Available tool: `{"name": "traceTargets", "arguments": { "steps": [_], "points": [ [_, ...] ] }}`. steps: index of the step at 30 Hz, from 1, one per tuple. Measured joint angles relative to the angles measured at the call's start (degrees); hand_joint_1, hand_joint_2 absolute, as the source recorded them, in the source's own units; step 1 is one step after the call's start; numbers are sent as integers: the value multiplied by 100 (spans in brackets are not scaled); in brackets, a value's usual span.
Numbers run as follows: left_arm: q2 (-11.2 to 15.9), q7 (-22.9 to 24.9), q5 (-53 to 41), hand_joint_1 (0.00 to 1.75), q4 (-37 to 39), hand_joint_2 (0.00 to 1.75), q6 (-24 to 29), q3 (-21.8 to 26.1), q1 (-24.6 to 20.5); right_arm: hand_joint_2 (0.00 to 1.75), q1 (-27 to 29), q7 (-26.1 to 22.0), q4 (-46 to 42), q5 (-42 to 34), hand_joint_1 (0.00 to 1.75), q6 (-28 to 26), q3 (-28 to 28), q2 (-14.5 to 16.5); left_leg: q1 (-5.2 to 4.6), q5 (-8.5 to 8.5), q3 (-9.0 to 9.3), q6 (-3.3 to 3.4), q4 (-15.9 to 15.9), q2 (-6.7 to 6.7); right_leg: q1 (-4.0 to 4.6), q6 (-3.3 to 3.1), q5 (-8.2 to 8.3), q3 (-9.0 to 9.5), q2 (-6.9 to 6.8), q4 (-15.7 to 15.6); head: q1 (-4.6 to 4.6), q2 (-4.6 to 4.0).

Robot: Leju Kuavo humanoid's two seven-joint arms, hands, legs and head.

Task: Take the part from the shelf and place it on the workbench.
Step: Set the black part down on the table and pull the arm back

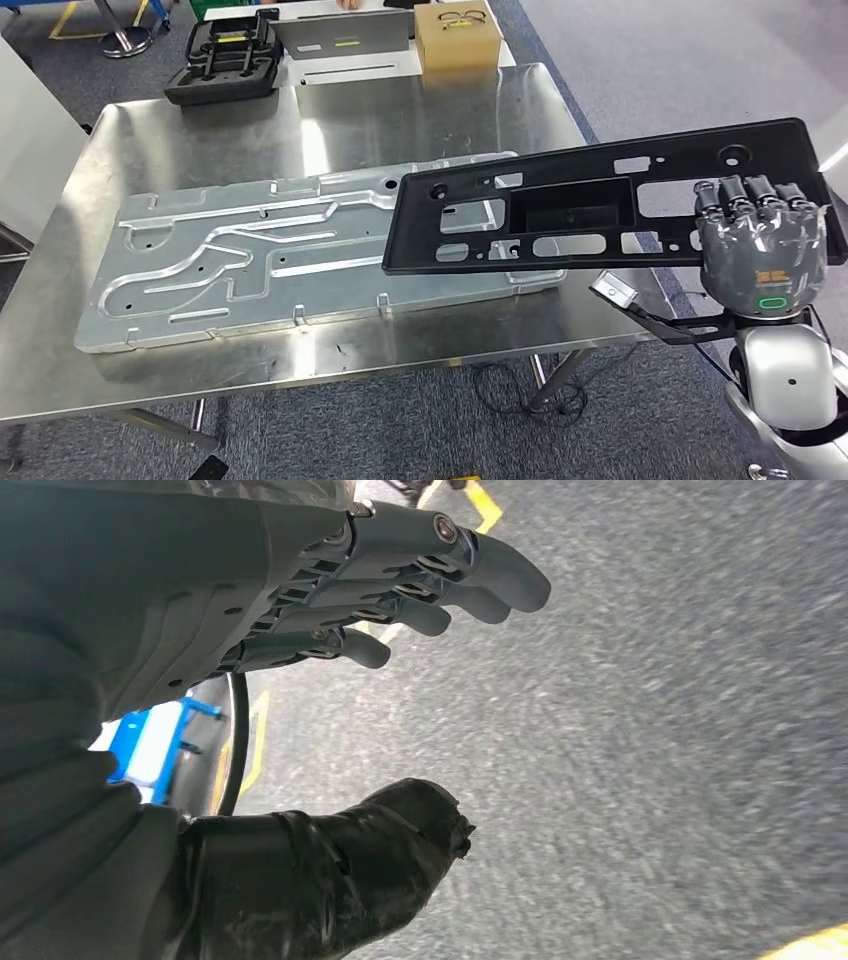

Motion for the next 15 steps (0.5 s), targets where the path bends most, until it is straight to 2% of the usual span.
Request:
{"name": "traceTargets", "arguments": {
  "steps": [1, 2, 4, 6, 7, 9, 10, 11, 12, 13, 14, 15],
  "points": [
    [-10, -26, 9, 0, 0, 175, 2, 0, -3, 175, 52, -60, -11, -68, 175, 87, -100, 31, -13, 72, 82, 30, -217, 1, 5, 21, -19, 16, 1, -5, -2, 0],
    [-19, -51, 24, 0, 0, 175, 4, -1, -4, 175, 112, -124, -16, -179, 175, 204, -196, 64, -27, 72, 115, 61, -314, -1, 9, 46, -33, 25, 0, -11, 3, 0],
    [-39, -89, 84, 0, 0, 175, -3, -1, 0, 175, 257, -224, 10, -686, 175, 661, -375, 138, -32, 91, 151, 125, -365, -8, 19, 112, -61, 41, -1, -29, 5, 0],
    [-58, -137, 163, 0, 0, 175, -44, 1, -1, 175, 375, -238, 108, -1237, 175, 1167, -479, 185, -12, 126, 200, 185, -428, -12, 12, 170, -170, 9, -5, 88, 14, 0],
    [-64, -178, 193, 0, 0, 175, -79, 1, -8, 175, 416, -214, 181, -1405, 175, 1330, -498, 197, -3, 137, 220, 212, -456, -11, 8, 193, -295, -90, -5, 302, 23, 0],
    [-71, -292, 247, 0, 0, 175, -161, 1, -20, 175, 531, -132, 337, -1573, 175, 1455, -511, 219, -14, 126, 232, 249, -462, -11, -1, 233, -615, -459, -7, 1022, 32, 0],
    [-72, -371, 276, 0, 0, 175, -212, 1, -22, 175, 605, -85, 428, -1631, 175, 1465, -515, 234, -21, 116, 234, 261, -457, -11, -3, 251, -713, -652, -7, 1359, 33, 0],
    [-74, -448, 300, 0, 0, 175, -259, 3, -21, 175, 680, -45, 519, -1679, 175, 1453, -522, 248, -26, 102, 239, 267, -450, -13, -8, 263, -705, -771, -7, 1527, 32, 0],
    [-77, -520, 325, 0, 0, 175, -302, 6, -20, 175, 739, -15, 617, -1720, 175, 1438, -534, 261, -28, 85, 246, 267, -436, -15, -15, 270, -586, -782, -7, 1471, 33, 0],
    [-79, -575, 341, 0, 0, 175, -329, 10, -20, 175, 786, 0, 707, -1747, 175, 1422, -551, 269, -28, 63, 256, 259, -416, -17, -25, 272, -386, -695, -8, 1220, 33, 0],
    [-81, -621, 357, 0, 0, 175, -345, 15, -21, 175, 820, 5, 796, -1763, 175, 1398, -574, 273, -28, 33, 262, 243, -385, -20, -37, 268, -180, -543, -8, 837, 34, 0],
    [-82, -657, 372, 0, 0, 175, -353, 19, -23, 175, 842, 6, 881, -1772, 175, 1378, -595, 279, -38, 4, 258, 222, -350, -24, -39, 261, -43, -398, -7, 499, 35, 0]
  ]
}}
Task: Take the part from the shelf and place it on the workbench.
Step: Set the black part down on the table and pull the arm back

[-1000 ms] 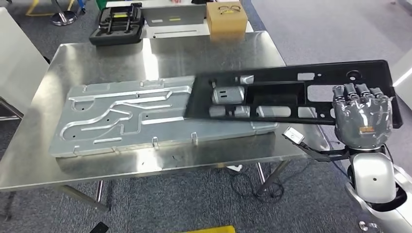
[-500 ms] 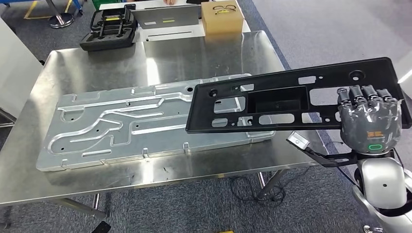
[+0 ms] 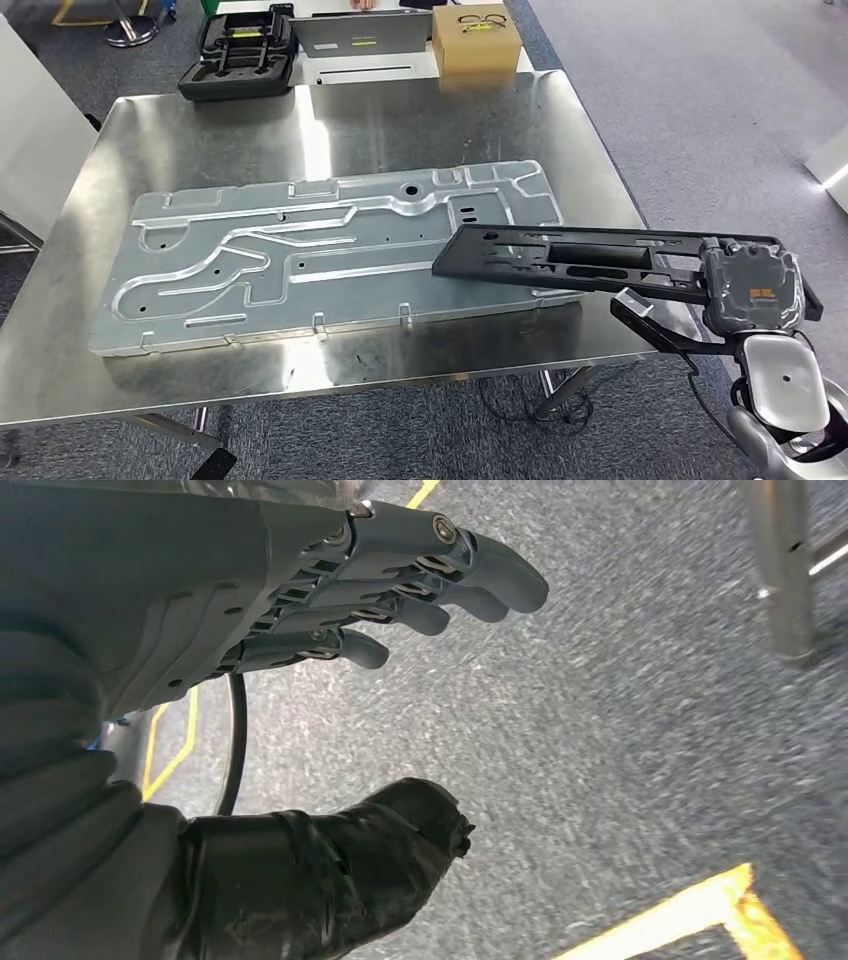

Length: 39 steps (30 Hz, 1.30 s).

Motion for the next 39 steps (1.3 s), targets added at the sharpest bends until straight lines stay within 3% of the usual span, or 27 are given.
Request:
{"name": "traceTargets", "arguments": {
  "steps": [1, 3, 5, 7, 10, 11, 12, 13, 15, 17, 19, 21, 22, 23, 25, 27, 28, 30, 32, 36, 37, 39],
  "points": [
    [-1, -35, 12, 0, 0, 175, -11, 3, -3, 175, 20, 3, 74, -8, 175, -16, -16, 4, -10, -23, -12, -23, 31, -3, 4, -17, 77, 106, 1, -240, -1, 0],
    [-1, -104, 33, 0, 0, 175, -56, 6, -9, 175, 64, 11, 225, -42, 175, -15, -39, 14, -30, -35, -34, -68, 52, -9, 22, -64, 79, 167, 5, -375, -2, 0],
    [1, -173, 27, 0, 0, 175, -97, 8, -14, 87, 99, 35, 371, -117, 87, 48, -55, 22, -29, -57, -40, -120, 71, -6, 4, -128, 96, 176, 5, -399, -3, 0],
    [4, -221, -28, 0, 0, 175, -105, 8, -22, 0, 107, 82, 505, -199, 0, 130, -66, 29, -20, -236, -142, -189, 328, 9, -19, -189, 108, 197, -2, -426, -15, 0],
    [4, -241, -108, 0, 0, 175, -123, 8, -20, 0, 142, 150, 672, -296, 0, 244, -72, 33, 6, -715, -623, -254, 1361, 22, -16, -229, 103, 207, -14, -428, -27, 0],
    [3, -241, -115, 0, 0, 175, -133, 8, -15, 0, 159, 177, 722, -327, 0, 287, -72, 37, 10, -763, -739, -257, 1590, 23, -13, -232, 101, 210, -16, -427, -27, 0],
    [2, -243, -112, 0, 0, 175, -140, 8, -11, 0, 172, 210, 771, -360, 0, 330, -72, 40, 11, -697, -752, -250, 1600, 23, -9, -235, 98, 215, -16, -426, -27, 0],
    [2, -249, -101, 0, 0, 175, -134, 8, -10, 0, 180, 244, 814, -390, 0, 368, -72, 43, 11, -531, -648, -231, 1371, 23, -5, -235, 95, 223, -13, -426, -27, 0],
    [5, -273, -77, 0, 0, 175, -67, 8, -16, 0, 186, 301, 877, -434, 0, 406, -73, 45, -6, -171, -253, -163, 572, 24, 10, -225, 85, 239, -6, -426, -26, 0],
    [9, -302, -64, 0, 0, 87, 31, 8, -25, 0, 189, 341, 917, -459, 0, 408, -76, 45, -33, -42, -4, -112, 74, 27, 21, -188, 82, 242, 0, -430, -22, 0],
    [11, -316, -63, 0, 0, 0, 80, 8, -26, 0, 197, 367, 950, -474, 0, 405, -80, 43, -49, -44, 28, -84, -2, 29, 18, -130, 91, 248, 2, -454, -21, 0],
    [11, -324, -62, 0, 0, 0, 94, 8, -24, 0, 211, 385, 974, -476, 0, 402, -89, 36, -26, -2, 73, -36, -84, 34, 14, -74, 57, 245, 2, -431, -19, 0],
    [11, -327, -51, 0, 0, 0, 109, 8, -26, 0, 215, 394, 985, -477, 0, 395, -100, 32, -10, 23, 101, -5, -134, 38, 14, -52, -34, 191, 0, -304, -11, 0],
    [10, -327, -34, 0, 0, 0, 130, 8, -28, 0, 220, 402, 994, -491, 0, 379, -112, 31, 2, 41, 123, 16, -167, 41, 8, -38, -167, 94, -2, -90, -1, 0],
    [7, -273, 9, 0, 0, 0, 225, 9, -28, 0, 233, 394, 1015, -646, 0, 275, -133, 42, 3, 44, 132, 41, -174, 41, -5, -11, -507, -251, -4, 632, 12, 0],
    [1, -133, 17, 0, 0, 0, 350, 10, -24, 0, 252, 334, 1032, -1017, 0, 88, -145, 84, 6, 30, 131, 41, -154, 40, -20, 16, -567, -451, -4, 1024, 13, 0],
    [-3, -49, 7, 0, 0, 0, 408, 10, -23, 0, 254, 298, 1037, -1215, 0, -5, -151, 115, 10, 20, 131, 33, -136, 37, -33, 26, -434, -388, -5, 889, 13, 0],
    [-8, 101, -21, 0, 0, 0, 503, 10, -23, 0, 228, 235, 1041, -1521, 0, -169, -156, 176, 15, -15, 123, -9, -72, 28, -61, 39, -100, -48, -4, 215, 13, 0],
    [-9, 246, -57, 0, 0, 0, 612, 10, -25, 0, 164, 143, 1040, -1685, 0, -371, -151, 235, 0, -47, 84, -71, 15, 17, -56, 2, 54, 199, 9, -277, 10, 0],
    [-13, 384, -96, 0, 0, 0, 814, 10, -25, 0, 16, -121, 1003, -1678, 0, -793, -117, 355, 2, -91, 12, -179, 97, 10, -37, -133, 108, 199, 7, -358, 9, 0],
    [-17, 391, -98, 0, 0, 0, 840, 10, -27, 0, -22, -177, 970, -1632, 0, -847, -92, 384, 10, -205, -41, -211, 228, 14, -43, -168, 129, 187, 0, -366, 0, 0],
    [-25, 403, -99, 0, 0, 0, 869, 10, -33, 0, -85, -259, 895, -1539, 0, -901, -23, 439, 22, -608, -278, -266, 823, 23, -44, -225, 166, 144, -16, -372, -24, 0]
  ]
}}
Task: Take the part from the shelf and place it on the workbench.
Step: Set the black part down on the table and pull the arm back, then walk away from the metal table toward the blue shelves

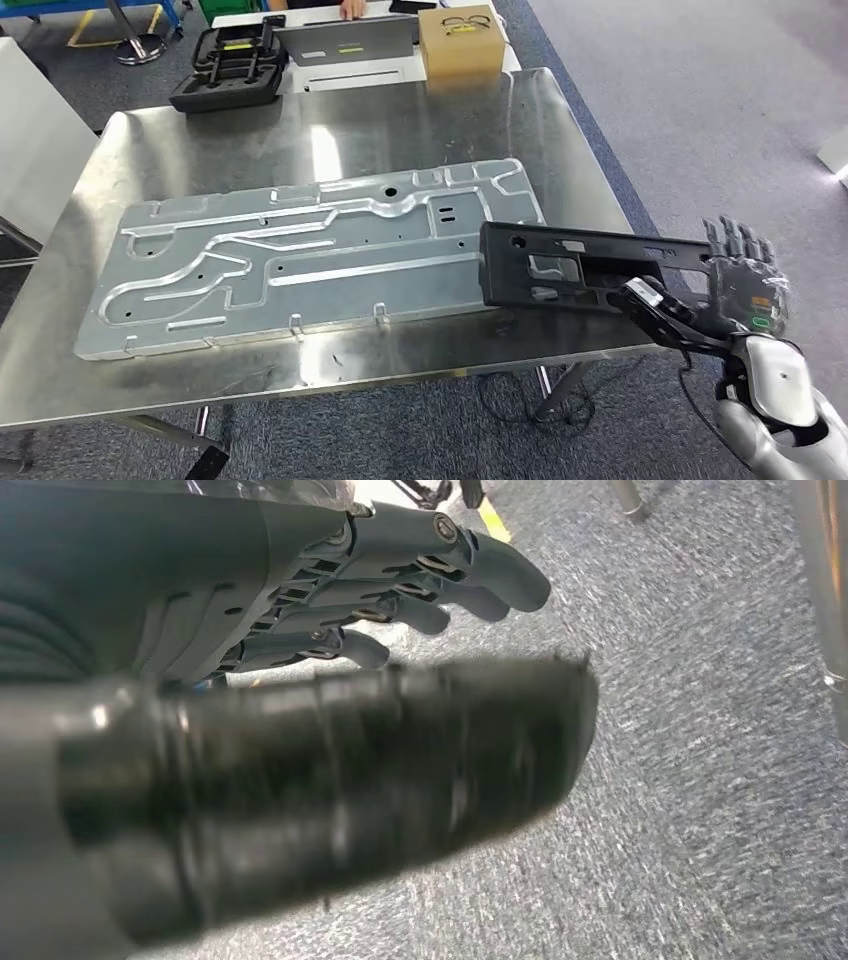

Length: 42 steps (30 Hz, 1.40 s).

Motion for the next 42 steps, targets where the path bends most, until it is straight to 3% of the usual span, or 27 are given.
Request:
{"name": "traceTargets", "arguments": {
  "steps": [2, 3, 4, 5, 7, 8, 9, 12, 14, 17, 18, 19, 21, 23, 25, 27, 29, 32, 34, 36, 38, 39, 40, 42],
  "points": [
    [-9, 14, 0, 0, 0, 0, 7, 0, 1, 0, -37, -56, -54, 79, 0, -12, 79, 61, 4, -356, -278, -18, 718, 1, 17, -31, 40, -64, -14, 1, -10, 0],
    [-13, 18, 0, 0, 0, 0, 5, 0, 5, 0, -52, -83, -79, 119, 0, -12, 126, 95, 3, -401, -313, -11, 869, 1, 30, -37, 63, -95, -18, 2, -11, 0],
    [-16, 20, 0, 0, 0, 0, 3, 0, 7, 0, -70, -110, -108, 161, 0, -11, 176, 128, 0, -339, -229, 11, 790, 1, 43, -38, 87, -123, -20, 2, -9, 0],
    [-17, 21, 0, 0, 0, 0, -2, 0, 6, 0, -93, -133, -141, 203, 0, -10, 226, 156, -7, -200, -35, 45, 501, 1, 54, -35, 110, -144, -20, 2, -9, 0],
    [-11, 21, -1, 0, 0, 0, -10, 0, -10, 0, -161, -165, -237, 305, 0, -10, 327, 219, -44, 76, 487, 142, -343, 6, 71, -15, 156, -164, -21, 1, -4, 0],
    [-11, 21, -3, 0, 0, 0, -13, 0, -20, 0, -199, -169, -285, 350, 0, -10, 371, 244, -69, 157, 656, 175, -644, 11, 73, 6, 178, -165, -21, -1, -4, 0],
    [-11, 21, -8, 0, 0, 0, -14, 0, -30, 0, -233, -172, -335, 392, 0, -9, 418, 274, -90, 193, 740, 199, -813, 15, 70, 36, 202, -165, -23, -6, -8, 0],
    [-19, 30, -17, 0, 0, 0, -16, 1, -27, 0, -278, -172, -437, 443, 0, -8, 519, 338, -96, 294, 720, 243, -880, 17, 49, 141, 267, -170, -30, -45, -22, 0],
    [-24, 34, -17, 0, 0, 0, -20, 2, -21, 0, -306, -172, -479, 446, 0, -8, 559, 360, -66, 424, 682, 292, -957, 27, 47, 193, 83, -258, -23, 116, -10, 0],
    [-30, 38, -17, 0, 0, 0, -26, 2, -26, 0, -358, -172, -528, 451, 0, -9, 619, 399, -59, 579, 515, 338, -977, 39, 47, 233, -630, -561, -18, 1065, 20, 0],
    [-32, 42, -17, 0, 0, 0, -28, 2, -25, 0, -362, -173, -540, 457, 0, -9, 636, 413, -63, 610, 460, 343, -963, 39, 47, 239, -776, -617, -18, 1339, 22, 0],
    [-35, 52, -18, 0, 0, 0, -30, 2, -23, 0, -362, -173, -556, 472, 0, -11, 652, 427, -67, 639, 399, 341, -943, 38, 49, 238, -803, -575, -19, 1430, 22, 0],
    [-40, 85, -21, 0, 0, 0, -30, 2, -20, 0, -365, -174, -603, 517, 0, -16, 676, 454, -73, 684, 286, 331, -889, 33, 56, 217, -618, -228, -18, 1067, 22, 0],
    [-51, 129, -30, 0, 0, 0, -30, 2, -21, 0, -395, -171, -670, 567, 0, -30, 689, 483, -76, 726, 185, 299, -823, 27, 86, 159, -440, 275, -17, 317, 18, 0],
    [-61, 187, -50, 0, 0, 0, -29, 2, -22, 0, -435, -143, -739, 602, 0, -80, 698, 510, -73, 775, 141, 243, -787, 26, 132, 97, -383, 491, -14, -71, 21, 0],
    [-66, 250, -72, 0, 0, 0, -27, 2, -19, 0, -449, -69, -790, 579, 0, -221, 704, 539, -72, 830, 128, 182, -793, 21, 139, 37, -309, 464, -20, -99, 33, 0],
    [-71, 292, -78, 0, 0, 0, -23, 2, -10, 0, -449, 20, -825, 460, 0, -469, 705, 575, -64, 684, 48, 114, -662, 15, 108, -37, -219, 410, -35, -148, 29, 0],
    [-74, 317, -70, 0, 0, 0, -12, 2, -4, 0, -439, 85, -877, 275, 0, -798, 703, 621, -17, -32, -243, 8, 211, 15, 91, -111, -71, 233, -44, -165, 6, 0],
    [-80, 320, -68, 0, 0, 0, -10, 2, -2, 0, -425, 98, -887, 219, 0, -866, 703, 643, 9, -262, -328, -34, 713, 15, 93, -111, 18, 96, -42, -152, 4, 0],
    [-86, 318, -60, 0, 0, 0, -3, 2, -2, 0, -401, 119, -897, 89, 0, -944, 703, 664, 18, -57, -48, -37, 515, 15, 93, -89, 104, -45, -39, -125, 3, 0],
    [-87, 313, -36, 0, 0, 0, 16, 2, -9, 0, -382, 136, -923, -194, 0, -1126, 698, 686, 10, 150, 546, 5, -281, 11, 98, -48, 183, -151, -39, -99, 3, 0],
    [-86, 308, -25, 0, 0, 0, 26, 2, -13, 0, -379, 131, -942, -380, 0, -1244, 690, 695, -4, 167, 770, 35, -615, 8, 100, -19, 218, -172, -40, -98, 8, 0],
    [-87, 304, -13, 0, 0, 0, 38, 2, -17, 44, -378, 109, -960, -601, 0, -1386, 678, 705, -22, 146, 903, 65, -844, 5, 100, 15, 254, -179, -42, -101, 6, 0],
    [-87, 299, 8, 0, 0, 0, 62, 2, -16, 131, -374, 26, -987, -1062, 0, -1666, 647, 726, -45, 167, 903, 122, -943, 6, 98, 86, 330, -174, -44, -127, 2, 0]
  ]
}}
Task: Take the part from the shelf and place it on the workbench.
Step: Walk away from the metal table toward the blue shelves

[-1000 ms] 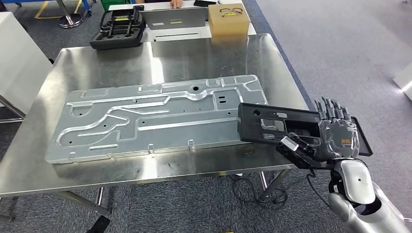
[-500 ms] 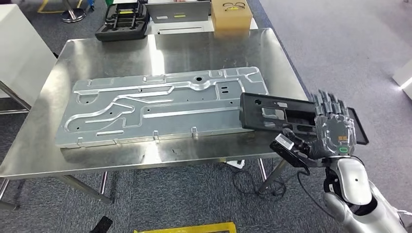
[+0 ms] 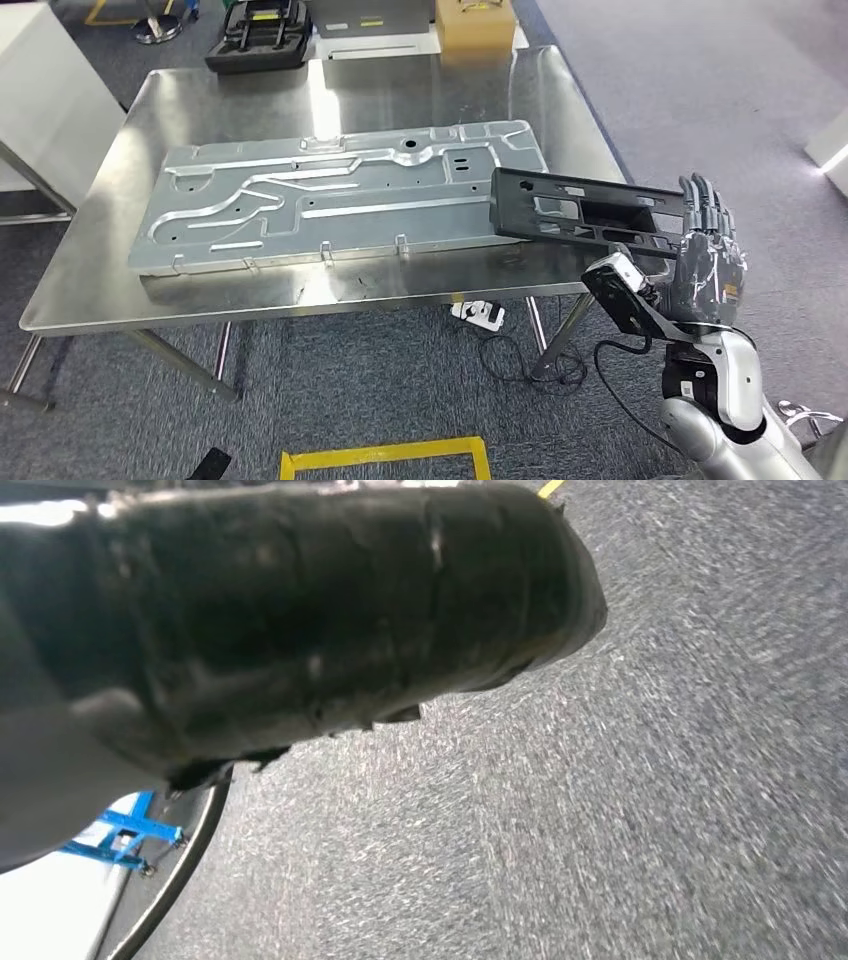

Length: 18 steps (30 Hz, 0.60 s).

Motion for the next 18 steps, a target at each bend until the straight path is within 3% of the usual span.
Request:
{"name": "traceTargets", "arguments": {
  "steps": [1, 3, 6, 7, 8, 9, 11, 13, 16, 18],
  "points": [
    [-1, -1, 9, 0, 0, 0, 11, 0, 2, 175, 9, -64, -12, -248, 0, -153, -21, 11, 8, 46, -12, 36, -31, 15, -4, 31, 3, -11, 6, 10, -8, 0],
    [-1, -3, 14, 0, 0, 0, 26, 1, 2, 175, 27, -203, -45, -707, 0, -446, -79, 26, 34, 163, -49, 125, -92, 43, -2, 75, -210, -100, 20, 199, 9, 0],
    [-4, -33, 20, 0, 0, 0, 38, 2, 3, 44, 98, -425, -132, -1199, 0, -872, -207, 57, 35, 313, -228, 193, -85, 62, -9, 108, -955, -405, 26, 1212, 42, 0],
    [-5, -48, 23, 0, 0, 0, 43, 3, 7, 0, 141, -501, -169, -1324, 0, -992, -248, 70, 34, 353, -303, 189, -64, 63, -13, 120, -1073, -445, 26, 1493, 44, 0],
    [-6, -61, 26, 0, 0, 0, 48, 3, 10, 0, 184, -584, -206, -1453, 0, -1092, -284, 83, 34, 383, -371, 182, -36, 63, -19, 129, -1056, -388, 26, 1566, 44, 0],
    [-8, -73, 30, 0, 0, 0, 55, 4, 13, 0, 223, -695, -252, -1616, 0, -1188, -325, 96, 36, 407, -438, 170, 0, 62, -29, 136, -956, -227, 25, 1435, 46, 0],
    [-9, -90, 53, 0, 0, 0, 78, 7, 16, 0, 302, -1025, -372, -2044, 0, -1321, -432, 133, 36, 432, -556, 137, 90, 61, -52, 138, -765, 305, 22, 716, 46, 0],
    [-10, -101, 90, 0, 0, 0, 114, 23, 17, 0, 467, -1499, -555, -2715, 0, -1375, -608, 225, 27, 454, -629, 83, 167, 53, -33, 109, -728, 651, 25, 167, 41, 0],
    [-11, -106, 135, 0, 0, 0, 154, 69, 28, 0, 801, -2201, -866, -3794, 0, -1379, -976, 486, 29, 510, -677, -33, 195, 37, -14, 6, -692, 633, 26, 63, 42, 0],
    [-11, -108, 166, 0, 0, 0, 165, 113, 37, 0, 979, -2510, -1062, -4274, 0, -1377, -1247, 701, 43, 333, -775, -111, 366, 34, -31, -79, -608, 568, 22, 44, 29, 0]
  ]
}}
